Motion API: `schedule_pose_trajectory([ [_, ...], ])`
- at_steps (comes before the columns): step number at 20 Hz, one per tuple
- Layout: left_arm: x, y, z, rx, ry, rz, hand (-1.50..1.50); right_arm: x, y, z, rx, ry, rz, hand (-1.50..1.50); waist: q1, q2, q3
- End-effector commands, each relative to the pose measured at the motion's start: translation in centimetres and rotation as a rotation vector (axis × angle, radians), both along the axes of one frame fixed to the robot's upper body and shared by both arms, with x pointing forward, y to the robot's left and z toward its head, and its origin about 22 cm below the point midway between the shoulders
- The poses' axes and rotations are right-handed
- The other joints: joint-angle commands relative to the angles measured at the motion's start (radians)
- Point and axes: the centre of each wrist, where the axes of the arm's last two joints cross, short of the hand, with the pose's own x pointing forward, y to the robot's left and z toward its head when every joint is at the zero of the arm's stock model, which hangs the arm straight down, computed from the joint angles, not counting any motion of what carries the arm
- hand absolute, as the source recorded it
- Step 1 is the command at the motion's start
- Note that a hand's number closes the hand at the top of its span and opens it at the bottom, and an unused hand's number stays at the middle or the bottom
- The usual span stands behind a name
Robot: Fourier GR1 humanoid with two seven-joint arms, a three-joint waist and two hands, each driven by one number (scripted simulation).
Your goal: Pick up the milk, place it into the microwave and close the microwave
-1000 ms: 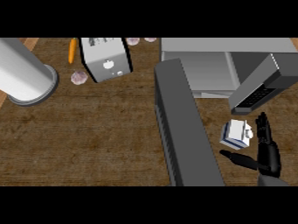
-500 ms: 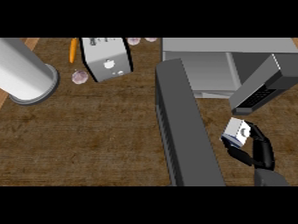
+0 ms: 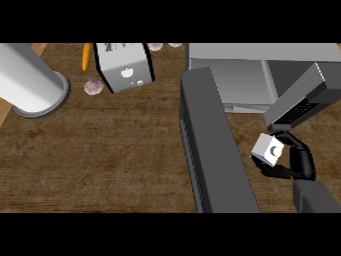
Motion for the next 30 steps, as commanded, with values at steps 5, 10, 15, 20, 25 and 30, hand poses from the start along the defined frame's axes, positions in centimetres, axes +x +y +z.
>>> schedule_pose_trajectory([
  [5, 0.2, 0.0, -0.1, -0.019, -0.032, -0.031, -1.50, 4.0, -0.3, 3.1, 0.050, -0.079, 0.279, 1.50, 0.006, 0.004, 0.001],
  [10, 0.0, -0.3, 0.4, -0.015, -0.027, -0.009, -1.50, 3.7, 1.8, 2.2, 0.164, -0.105, 0.402, 1.50, -0.010, -0.002, 0.000],
  [15, -0.7, 0.5, 0.4, -0.019, -0.028, 0.010, -1.50, 5.3, 3.8, 3.8, 0.119, -0.127, 0.452, 1.50, -0.021, -0.007, -0.002],
  [20, -2.1, 0.2, 1.3, -0.036, -0.006, 0.006, -1.50, 6.7, 5.7, 6.5, 0.079, -0.108, 0.409, 1.50, -0.025, -0.010, -0.002],
  [25, -1.8, 2.2, 0.1, -0.035, -0.011, 0.011, -1.50, 10.0, 11.1, 8.8, 0.067, -0.139, 0.374, 1.50, -0.009, -0.004, -0.001],
  [30, -0.6, 1.9, -1.3, -0.030, -0.015, 0.012, -1.50, 12.2, 11.6, 11.7, -0.006, -0.142, 0.324, 1.50, -0.013, -0.003, -0.002],
])
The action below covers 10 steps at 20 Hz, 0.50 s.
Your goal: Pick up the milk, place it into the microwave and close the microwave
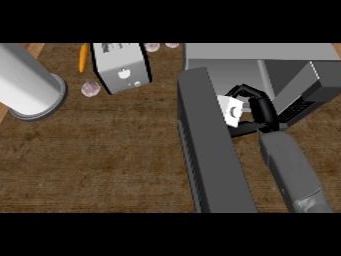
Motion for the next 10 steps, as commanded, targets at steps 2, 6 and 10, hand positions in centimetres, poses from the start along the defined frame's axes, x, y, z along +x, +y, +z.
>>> schedule_pose_trajectory([
  [2, -0.4, 0.1, 1.2, 0.007, -0.001, -0.002, -1.50, 3.0, 1.8, 3.8, -0.128, -0.034, -0.060, 1.50, 0.009, 0.002, 0.000],
  [6, 0.6, 0.7, -0.1, -0.005, 0.006, -0.030, -1.50, 4.6, 4.4, 4.8, -0.206, -0.020, -0.088, 1.50, 0.022, 0.009, 0.000],
  [10, 0.9, 0.3, 0.4, 0.001, -0.013, -0.041, -1.50, 5.3, 2.1, 4.6, -0.283, -0.007, -0.152, 1.50, 0.043, 0.021, 0.002],
])
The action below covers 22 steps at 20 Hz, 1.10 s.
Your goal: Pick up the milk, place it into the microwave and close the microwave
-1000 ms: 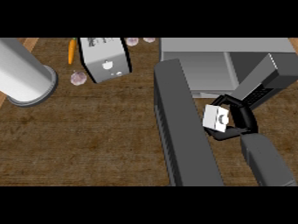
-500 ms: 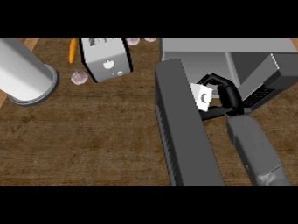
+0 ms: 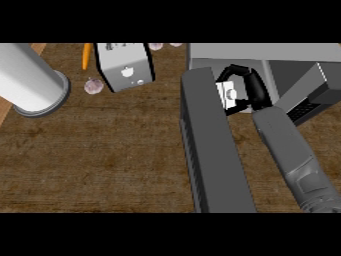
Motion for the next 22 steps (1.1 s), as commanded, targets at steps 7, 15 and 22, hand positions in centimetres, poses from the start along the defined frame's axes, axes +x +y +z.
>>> schedule_pose_trajectory([
  [7, 1.3, 0.1, -1.8, -0.015, -0.006, -0.043, -1.50, 3.0, 2.1, 3.9, -0.085, -0.024, -0.166, 1.50, 0.049, 0.022, 0.000],
  [15, 2.2, 0.7, -0.4, 0.011, -0.017, -0.054, -1.50, 2.8, 0.2, 3.5, -0.207, -0.184, -0.333, 1.50, 0.074, 0.042, 0.002],
  [22, 3.1, 0.2, -0.4, -0.001, -0.023, -0.082, -1.50, 3.3, -1.9, 4.5, -0.318, -0.256, -0.404, 1.50, 0.097, 0.055, 0.003],
])
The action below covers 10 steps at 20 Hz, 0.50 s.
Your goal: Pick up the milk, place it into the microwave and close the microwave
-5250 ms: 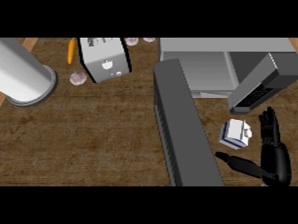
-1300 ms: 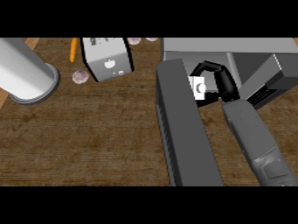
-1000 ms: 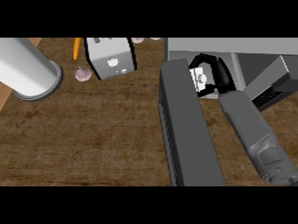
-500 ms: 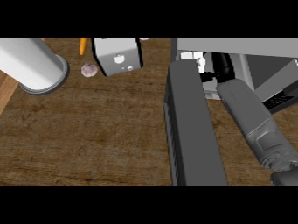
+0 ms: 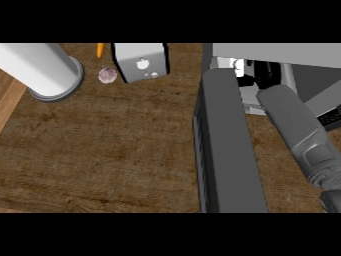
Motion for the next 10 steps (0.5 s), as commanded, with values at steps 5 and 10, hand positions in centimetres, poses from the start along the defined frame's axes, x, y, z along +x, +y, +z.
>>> schedule_pose_trajectory([
  [5, 0.8, 0.0, -0.6, 0.004, 0.014, -0.004, -1.50, -0.4, -2.6, -0.5, -0.122, 0.013, -0.223, -1.50, 0.027, 0.015, -0.001],
  [10, 1.3, 0.5, 0.0, 0.050, 0.007, 0.009, -1.50, -1.5, -4.4, -2.3, -0.208, 0.030, -0.340, -1.50, 0.034, 0.021, 0.002],
])
